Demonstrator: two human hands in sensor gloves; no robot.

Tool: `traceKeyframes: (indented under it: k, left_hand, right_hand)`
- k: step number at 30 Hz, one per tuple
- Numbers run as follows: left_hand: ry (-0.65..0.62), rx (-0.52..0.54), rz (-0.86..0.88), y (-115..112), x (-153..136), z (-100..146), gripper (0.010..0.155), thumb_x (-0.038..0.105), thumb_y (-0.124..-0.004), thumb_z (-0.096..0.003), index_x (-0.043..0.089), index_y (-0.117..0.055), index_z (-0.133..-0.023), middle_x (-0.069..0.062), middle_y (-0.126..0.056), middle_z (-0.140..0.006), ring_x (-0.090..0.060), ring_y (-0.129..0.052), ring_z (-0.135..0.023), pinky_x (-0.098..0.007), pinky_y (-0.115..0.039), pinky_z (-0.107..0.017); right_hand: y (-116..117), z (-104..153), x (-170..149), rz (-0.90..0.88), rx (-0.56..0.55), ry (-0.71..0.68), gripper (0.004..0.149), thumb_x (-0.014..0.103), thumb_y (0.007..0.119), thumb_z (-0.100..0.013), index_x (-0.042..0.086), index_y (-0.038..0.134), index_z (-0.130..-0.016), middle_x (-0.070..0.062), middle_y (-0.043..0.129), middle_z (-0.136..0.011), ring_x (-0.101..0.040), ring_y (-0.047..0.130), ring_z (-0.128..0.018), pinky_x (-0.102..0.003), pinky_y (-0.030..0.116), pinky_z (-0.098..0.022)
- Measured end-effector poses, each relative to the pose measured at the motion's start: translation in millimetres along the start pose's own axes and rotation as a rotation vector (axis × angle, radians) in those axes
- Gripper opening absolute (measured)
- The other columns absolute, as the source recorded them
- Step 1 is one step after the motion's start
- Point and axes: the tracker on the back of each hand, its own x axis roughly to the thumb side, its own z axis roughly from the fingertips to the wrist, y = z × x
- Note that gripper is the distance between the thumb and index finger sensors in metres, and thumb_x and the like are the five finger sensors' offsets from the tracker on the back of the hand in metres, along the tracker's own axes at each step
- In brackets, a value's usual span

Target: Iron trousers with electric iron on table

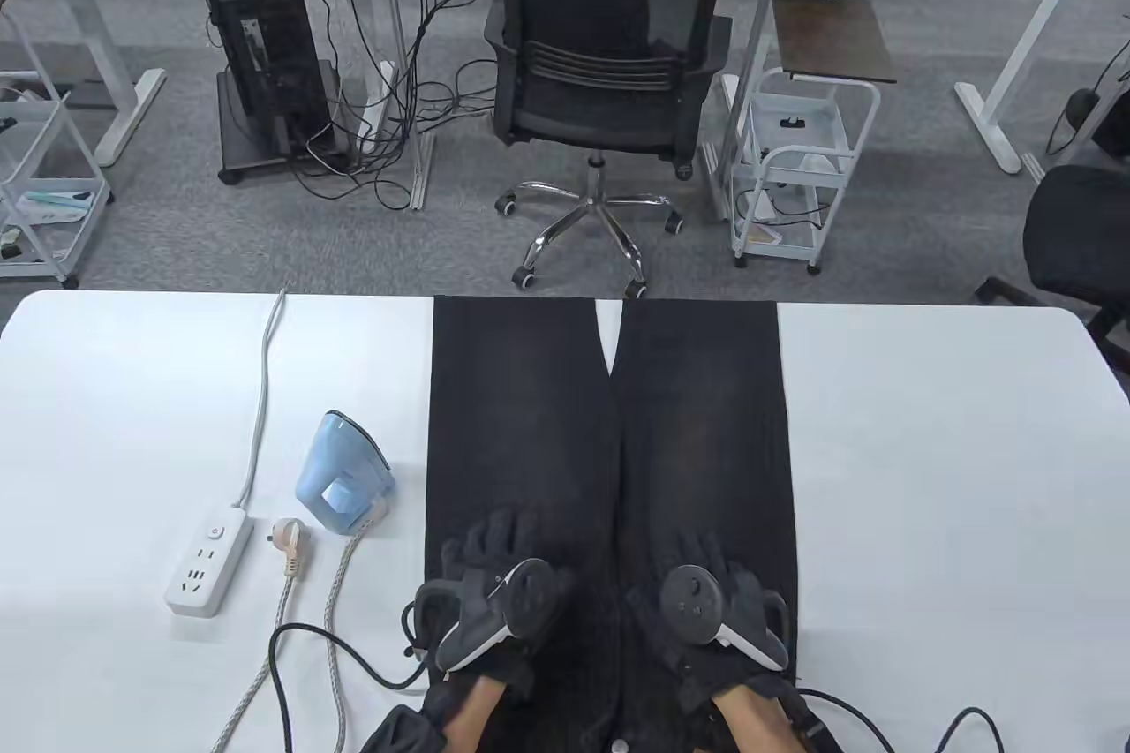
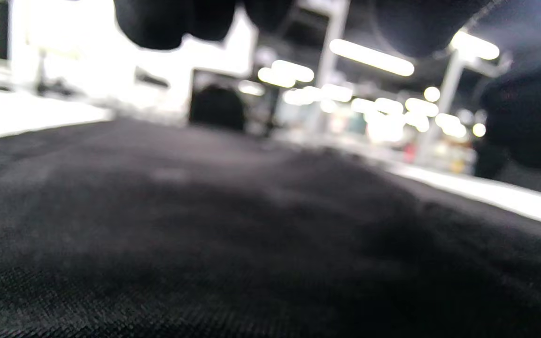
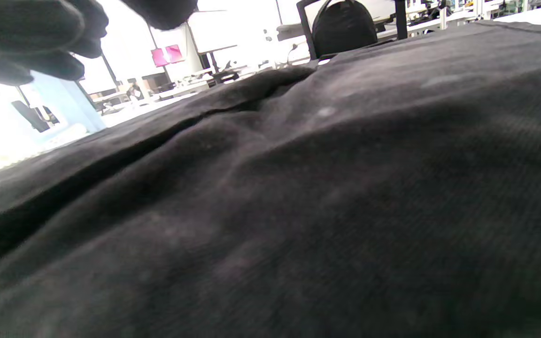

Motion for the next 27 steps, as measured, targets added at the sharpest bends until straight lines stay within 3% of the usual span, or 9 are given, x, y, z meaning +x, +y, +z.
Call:
traceKeyframes:
  k: [19,22,27]
  left_hand:
    - [0.03,0.066,-0.015,8,-8,4,0.084,0.057,-0.074,-0.0564,0.006,-0.045,-0.116,-0.03,-0.047,-0.118,-0.057,-0.057,-0.104,-0.08,-0.047,-0.068]
    - [0.054,0.099,-0.029,17,-13,5,0.083,0.057,-0.074,-0.0564,0.005,-0.047,-0.116,-0.031,-0.049,-0.117,-0.056,-0.058,-0.104,-0.079,-0.048,-0.068]
    - [0.155,0.257,-0.055,59,-36,11,0.082,0.054,-0.077,-0.0562,0.003,-0.051,-0.114,-0.032,-0.052,-0.116,-0.057,-0.06,-0.102,-0.078,-0.049,-0.068]
  right_hand:
    - [7,-1,7,-0.001,0.044,-0.042,0.079,0.049,0.058,-0.06,0.004,0.017,-0.111,-0.031,0.026,-0.114,-0.06,0.037,-0.1,-0.078,0.043,-0.063]
    - [8,0,8,-0.007,0.05,-0.048,0.079,0.049,0.058,-0.06,0.004,0.018,-0.111,-0.031,0.026,-0.114,-0.06,0.038,-0.1,-0.078,0.044,-0.063]
    - [7,3,8,-0.034,0.058,-0.063,0.079,0.049,0.058,-0.06,0.003,0.018,-0.111,-0.031,0.027,-0.113,-0.06,0.039,-0.1,-0.077,0.045,-0.063]
